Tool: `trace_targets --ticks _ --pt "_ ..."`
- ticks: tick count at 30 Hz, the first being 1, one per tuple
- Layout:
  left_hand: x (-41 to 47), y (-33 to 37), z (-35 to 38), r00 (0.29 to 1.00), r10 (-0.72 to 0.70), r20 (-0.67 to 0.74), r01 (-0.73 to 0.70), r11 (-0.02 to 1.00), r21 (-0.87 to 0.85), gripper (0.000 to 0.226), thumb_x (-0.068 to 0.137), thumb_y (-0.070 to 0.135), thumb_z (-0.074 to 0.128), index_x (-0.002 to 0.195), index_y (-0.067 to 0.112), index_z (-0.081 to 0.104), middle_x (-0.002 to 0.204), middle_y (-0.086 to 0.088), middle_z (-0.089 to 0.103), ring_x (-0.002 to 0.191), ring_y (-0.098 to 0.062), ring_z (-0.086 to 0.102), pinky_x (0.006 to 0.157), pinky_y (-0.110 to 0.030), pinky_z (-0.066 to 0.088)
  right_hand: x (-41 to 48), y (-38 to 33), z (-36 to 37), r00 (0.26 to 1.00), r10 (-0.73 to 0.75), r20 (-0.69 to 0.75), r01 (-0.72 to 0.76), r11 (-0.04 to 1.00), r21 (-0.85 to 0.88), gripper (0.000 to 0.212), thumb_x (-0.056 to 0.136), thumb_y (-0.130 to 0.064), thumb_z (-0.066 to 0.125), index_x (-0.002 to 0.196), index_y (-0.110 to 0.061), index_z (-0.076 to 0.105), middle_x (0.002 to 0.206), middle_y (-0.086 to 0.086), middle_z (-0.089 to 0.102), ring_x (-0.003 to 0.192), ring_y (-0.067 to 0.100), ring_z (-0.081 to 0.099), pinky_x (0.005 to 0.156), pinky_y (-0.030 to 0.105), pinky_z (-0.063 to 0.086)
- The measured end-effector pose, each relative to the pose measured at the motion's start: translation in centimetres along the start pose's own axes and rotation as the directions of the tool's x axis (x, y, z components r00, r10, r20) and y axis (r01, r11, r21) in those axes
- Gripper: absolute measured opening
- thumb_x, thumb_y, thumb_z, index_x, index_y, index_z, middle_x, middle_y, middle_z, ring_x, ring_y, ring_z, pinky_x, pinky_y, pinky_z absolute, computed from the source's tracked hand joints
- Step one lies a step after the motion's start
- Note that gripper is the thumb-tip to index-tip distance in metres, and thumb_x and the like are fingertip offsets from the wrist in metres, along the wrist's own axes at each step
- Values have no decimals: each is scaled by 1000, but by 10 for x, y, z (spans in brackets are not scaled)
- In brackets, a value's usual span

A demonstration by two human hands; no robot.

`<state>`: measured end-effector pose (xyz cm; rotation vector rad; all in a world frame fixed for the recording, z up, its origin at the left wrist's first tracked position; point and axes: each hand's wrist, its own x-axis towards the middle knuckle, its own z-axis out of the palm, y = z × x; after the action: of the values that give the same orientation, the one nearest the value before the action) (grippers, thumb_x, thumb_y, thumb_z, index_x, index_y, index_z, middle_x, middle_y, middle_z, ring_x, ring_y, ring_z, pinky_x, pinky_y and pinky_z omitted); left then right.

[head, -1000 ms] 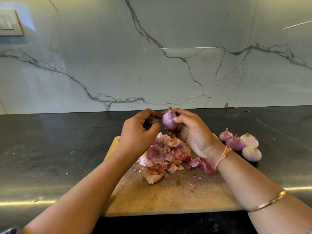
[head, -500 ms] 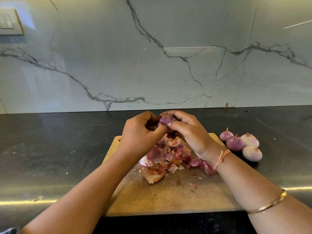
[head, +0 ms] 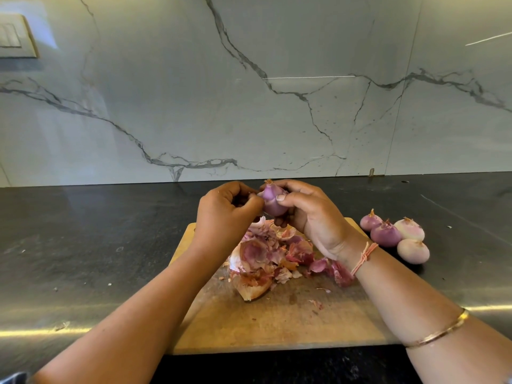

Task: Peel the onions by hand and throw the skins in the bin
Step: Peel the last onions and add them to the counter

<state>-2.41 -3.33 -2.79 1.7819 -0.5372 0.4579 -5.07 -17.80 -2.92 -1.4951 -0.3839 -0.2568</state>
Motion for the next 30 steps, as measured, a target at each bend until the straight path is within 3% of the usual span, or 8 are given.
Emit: trace_targets --ticks 3,7,10,15,17,19,22,30 --pt "1 1 0 998 -58 -4 58 996 -64 19 85 6 61 68 12 66 52 8 64 49 1 59 55 -14 50 0 0 1 1000 -4 8 4 997 81 27 74 -15 49 93 -11 68 87 3 71 78 13 63 58 19 46" --pt "4 -1 -1 991 -136 -13 133 982 -136 25 86 5 60 65 15 67 52 5 64 59 -15 64 74 -43 59 1 0 1 1000 20 15 -22 988 156 29 74 -15 46 95 -10 65 82 1 69 74 15 58 55 20 44" --pt "5 0 -1 989 -144 -25 140 981 -133 25 86 6 60 66 17 68 53 5 64 64 -22 65 75 -51 57 1 0 0 998 33 45 -42 980 195 31 72 -13 45 98 -9 62 85 3 69 76 13 62 58 19 47" --pt "6 -3 -2 987 -154 -42 149 983 -104 24 86 9 61 66 19 69 57 3 66 69 -32 67 73 -53 56 2 1 0 997 51 60 -62 979 195 35 70 -11 48 102 -10 61 98 12 63 91 20 60 81 27 49" --pt "3 -1 -1 990 -137 -29 133 986 -95 23 87 9 60 69 20 69 58 4 67 63 -21 67 73 -45 59 3 4 0 998 60 13 -61 991 122 32 72 -17 52 103 -13 60 102 12 60 95 21 57 85 31 46" --pt "1 1 0 994 -109 -1 109 989 -104 22 87 7 60 71 19 68 58 5 67 57 -9 65 70 -36 59 4 4 -2 997 49 -56 -48 999 21 30 74 -25 54 102 -17 61 101 10 62 90 16 57 74 23 46" --pt "-1 1 0 996 -86 13 87 993 -86 22 87 7 60 70 19 68 59 4 68 57 -7 65 69 -33 60 6 4 -3 994 36 -107 -39 999 -21 25 74 -28 55 95 -18 67 96 8 65 81 10 59 64 17 44" --pt "4 -6 -3 993 -103 -52 107 991 84 16 86 15 62 72 17 69 63 2 68 64 -22 67 65 -39 57 4 1 -5 986 21 -166 -11 998 60 29 74 -26 49 85 -11 70 92 11 60 66 13 54 61 29 41"
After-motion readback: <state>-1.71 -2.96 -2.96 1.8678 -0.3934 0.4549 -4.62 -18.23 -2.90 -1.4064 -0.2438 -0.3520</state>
